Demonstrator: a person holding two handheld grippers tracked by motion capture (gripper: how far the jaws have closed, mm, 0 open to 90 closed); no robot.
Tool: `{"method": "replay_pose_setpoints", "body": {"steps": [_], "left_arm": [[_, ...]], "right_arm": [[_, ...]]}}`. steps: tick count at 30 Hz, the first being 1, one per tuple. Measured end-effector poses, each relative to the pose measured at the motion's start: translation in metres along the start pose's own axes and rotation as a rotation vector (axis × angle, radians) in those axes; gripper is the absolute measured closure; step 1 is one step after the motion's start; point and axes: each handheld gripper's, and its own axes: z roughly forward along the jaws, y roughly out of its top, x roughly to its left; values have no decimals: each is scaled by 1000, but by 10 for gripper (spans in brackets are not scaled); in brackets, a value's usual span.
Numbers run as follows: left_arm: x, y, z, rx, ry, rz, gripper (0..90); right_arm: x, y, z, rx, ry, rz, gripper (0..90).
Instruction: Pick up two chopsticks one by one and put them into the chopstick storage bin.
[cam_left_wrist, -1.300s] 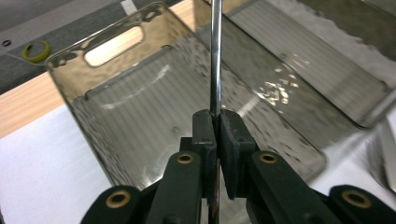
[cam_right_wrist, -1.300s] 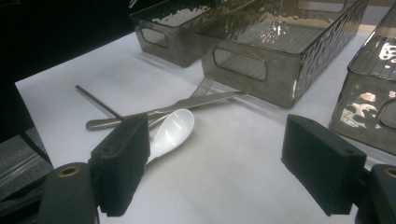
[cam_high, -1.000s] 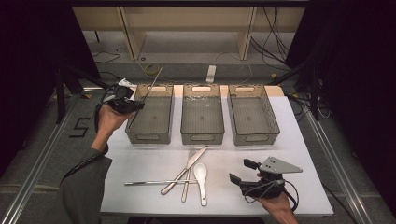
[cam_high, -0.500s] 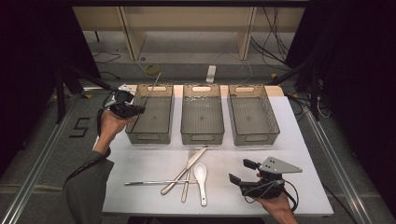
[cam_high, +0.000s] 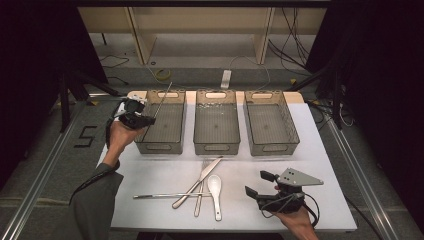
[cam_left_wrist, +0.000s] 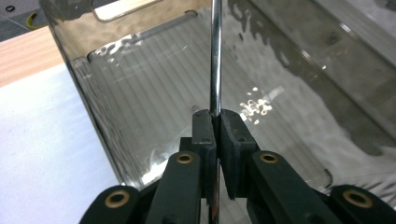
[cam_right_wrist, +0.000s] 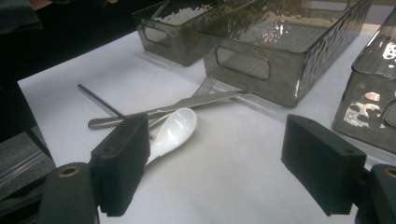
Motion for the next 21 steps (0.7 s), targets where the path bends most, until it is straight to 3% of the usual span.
{"method": "replay_pose_setpoints", "body": {"steps": [13, 14, 17, 21], "left_arm": [[5, -8, 6, 0, 17, -34, 826], [6, -8, 6, -6, 10, -53, 804], [6, -8, 4, 0, -5, -57, 754], [4, -6, -2, -6, -19, -90, 616]], "right_arm": [[0, 0, 1, 3, 0, 0, 244], [0, 0, 1, 3, -1, 0, 244], [0, 0, 1, 2, -1, 2, 244], [0, 0, 1, 2, -1, 4, 244]]}}
